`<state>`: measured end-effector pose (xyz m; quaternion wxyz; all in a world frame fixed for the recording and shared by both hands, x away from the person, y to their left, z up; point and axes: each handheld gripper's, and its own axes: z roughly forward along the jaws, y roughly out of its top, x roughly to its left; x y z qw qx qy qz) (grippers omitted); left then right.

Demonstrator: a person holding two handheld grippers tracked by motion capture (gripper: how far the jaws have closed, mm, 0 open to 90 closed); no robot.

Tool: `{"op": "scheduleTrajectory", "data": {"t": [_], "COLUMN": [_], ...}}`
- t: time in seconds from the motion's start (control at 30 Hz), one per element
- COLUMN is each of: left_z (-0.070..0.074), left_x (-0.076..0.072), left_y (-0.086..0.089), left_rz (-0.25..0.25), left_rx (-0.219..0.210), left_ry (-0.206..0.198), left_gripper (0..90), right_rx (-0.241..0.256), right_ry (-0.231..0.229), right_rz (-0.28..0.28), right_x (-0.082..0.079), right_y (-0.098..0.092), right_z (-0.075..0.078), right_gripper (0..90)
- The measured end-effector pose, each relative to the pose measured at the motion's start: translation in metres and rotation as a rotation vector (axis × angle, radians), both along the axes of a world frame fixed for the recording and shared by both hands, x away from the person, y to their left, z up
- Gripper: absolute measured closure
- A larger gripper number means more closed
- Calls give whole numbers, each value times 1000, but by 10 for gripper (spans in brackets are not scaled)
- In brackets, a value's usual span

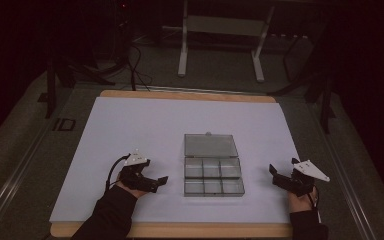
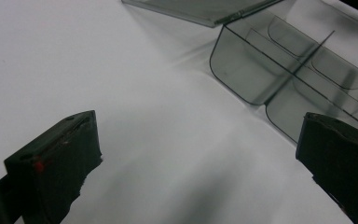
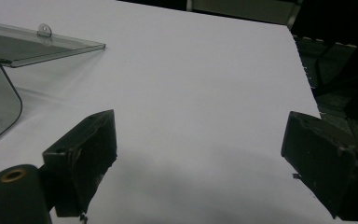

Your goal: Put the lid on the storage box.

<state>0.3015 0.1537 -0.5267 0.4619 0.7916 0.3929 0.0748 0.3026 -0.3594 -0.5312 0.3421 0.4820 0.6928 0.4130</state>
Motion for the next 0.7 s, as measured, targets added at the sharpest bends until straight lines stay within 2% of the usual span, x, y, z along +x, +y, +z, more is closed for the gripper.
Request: {"op": "scheduleTrajectory", "data": {"t": [0.17,0.27,0.43,0.7], "left_z": [10,14,20,31], "left_x": [6,9,17,33], "left_y": [-9,-13,-21,-33], "left_rz": [-32,-34,-38,-48], "left_rx": [23,40,27,35], "left_ry": [14,7,7,5], "left_gripper": [19,22,22,26], "right_rx": [3,6,11,13], "right_ry": [1,2,-1,-4], "right_rz": [1,3,4,4], "right_x": [0,0,0,0], "right_y": [0,0,-1,-1], "right_z": [0,0,0,0], "right_gripper": [102,102,102,102]}}
